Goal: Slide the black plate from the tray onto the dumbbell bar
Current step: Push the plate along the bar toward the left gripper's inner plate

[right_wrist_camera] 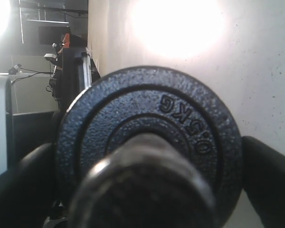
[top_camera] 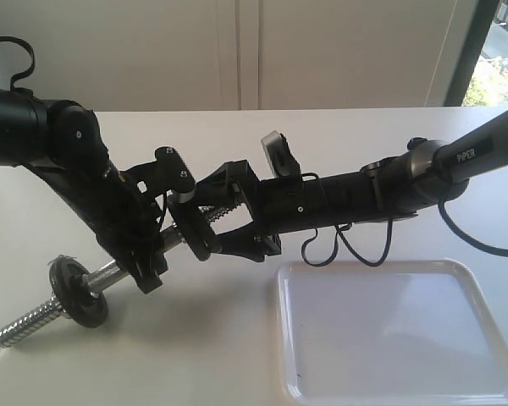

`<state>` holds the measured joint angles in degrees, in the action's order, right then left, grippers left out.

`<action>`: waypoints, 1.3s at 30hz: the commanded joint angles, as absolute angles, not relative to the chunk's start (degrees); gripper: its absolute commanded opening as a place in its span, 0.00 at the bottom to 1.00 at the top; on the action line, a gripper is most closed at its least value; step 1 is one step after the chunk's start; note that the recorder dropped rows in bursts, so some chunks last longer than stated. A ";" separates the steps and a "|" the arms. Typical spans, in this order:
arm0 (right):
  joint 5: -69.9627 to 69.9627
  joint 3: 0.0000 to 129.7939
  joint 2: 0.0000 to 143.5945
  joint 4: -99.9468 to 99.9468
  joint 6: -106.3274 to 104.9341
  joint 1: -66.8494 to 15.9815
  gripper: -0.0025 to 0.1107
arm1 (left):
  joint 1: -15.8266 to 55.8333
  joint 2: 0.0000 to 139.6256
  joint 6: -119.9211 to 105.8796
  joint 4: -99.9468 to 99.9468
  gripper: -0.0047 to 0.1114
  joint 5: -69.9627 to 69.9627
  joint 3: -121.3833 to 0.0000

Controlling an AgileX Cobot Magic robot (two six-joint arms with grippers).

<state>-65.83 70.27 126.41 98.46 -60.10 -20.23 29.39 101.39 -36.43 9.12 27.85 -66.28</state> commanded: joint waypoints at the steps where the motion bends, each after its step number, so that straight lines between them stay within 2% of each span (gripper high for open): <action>1: -69.96 70.76 125.51 97.23 -61.82 -20.61 0.80 | 29.35 97.59 -35.76 11.39 0.04 23.97 -67.67; 3: -69.96 70.76 125.51 96.72 -61.82 -20.49 0.83 | 29.35 97.59 -35.76 11.39 0.04 23.97 -67.67; 25: -69.96 70.76 125.51 97.44 -63.83 -20.49 0.83 | 29.35 97.59 -35.76 11.39 0.04 23.97 -67.67; 31: -69.96 70.76 125.51 98.07 -67.26 -20.49 0.95 | 29.35 97.59 -35.76 11.39 0.04 23.97 -67.67; 39: -69.96 70.76 125.51 97.69 -67.27 -20.49 0.95 | 29.35 97.59 -35.76 11.39 0.04 24.18 -67.67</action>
